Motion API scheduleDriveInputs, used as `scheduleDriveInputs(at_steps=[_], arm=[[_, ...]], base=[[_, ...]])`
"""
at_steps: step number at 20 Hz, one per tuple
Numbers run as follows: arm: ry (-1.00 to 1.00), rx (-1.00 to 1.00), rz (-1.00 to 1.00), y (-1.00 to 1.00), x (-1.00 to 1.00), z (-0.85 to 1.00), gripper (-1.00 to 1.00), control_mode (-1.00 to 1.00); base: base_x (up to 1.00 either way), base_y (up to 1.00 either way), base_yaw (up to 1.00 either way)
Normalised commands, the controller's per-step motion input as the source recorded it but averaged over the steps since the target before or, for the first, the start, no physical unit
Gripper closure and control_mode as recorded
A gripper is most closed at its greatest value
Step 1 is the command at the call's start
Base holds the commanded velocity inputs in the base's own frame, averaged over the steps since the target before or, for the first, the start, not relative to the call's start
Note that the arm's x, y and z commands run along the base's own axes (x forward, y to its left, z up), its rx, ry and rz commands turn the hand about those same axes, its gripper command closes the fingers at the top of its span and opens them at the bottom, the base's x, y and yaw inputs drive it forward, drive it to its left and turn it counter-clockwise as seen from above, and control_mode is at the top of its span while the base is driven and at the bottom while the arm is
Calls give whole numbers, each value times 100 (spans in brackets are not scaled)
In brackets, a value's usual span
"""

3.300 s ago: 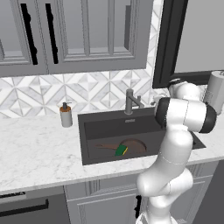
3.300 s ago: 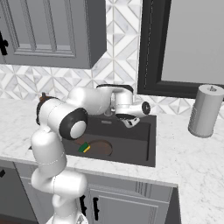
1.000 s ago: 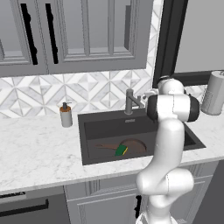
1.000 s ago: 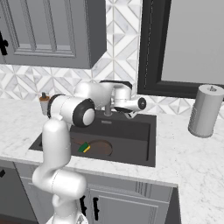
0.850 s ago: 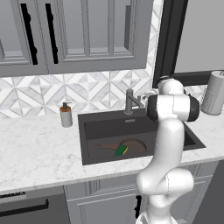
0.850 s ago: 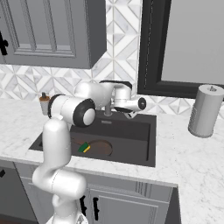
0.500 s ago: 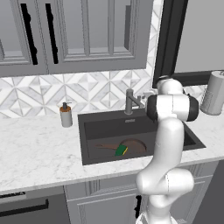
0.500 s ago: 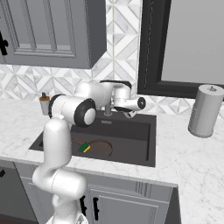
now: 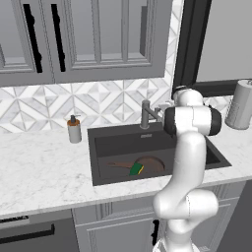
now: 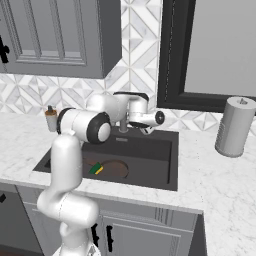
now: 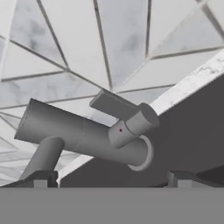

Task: Pick the pan and sponge and place them into the sink. Then turn on the water.

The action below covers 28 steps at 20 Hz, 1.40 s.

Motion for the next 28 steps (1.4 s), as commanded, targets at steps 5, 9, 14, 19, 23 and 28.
scheduleDriveInputs(at_steps=[5,9,14,19,23,28], arm=[[0,0,0,1,18,-12,-100,-100],[0,0,0,0,18,-10,-100,-100],[0,0,0,1,19,-9,-100,-100],[0,0,0,0,20,-8,-100,-100],[0,0,0,0,21,-7,-100,-100],[0,0,0,0,24,-8,-100,-100]], base=[[0,0,0],[0,0,0],[0,0,0],[0,0,0],[0,0,0],[0,0,0]])
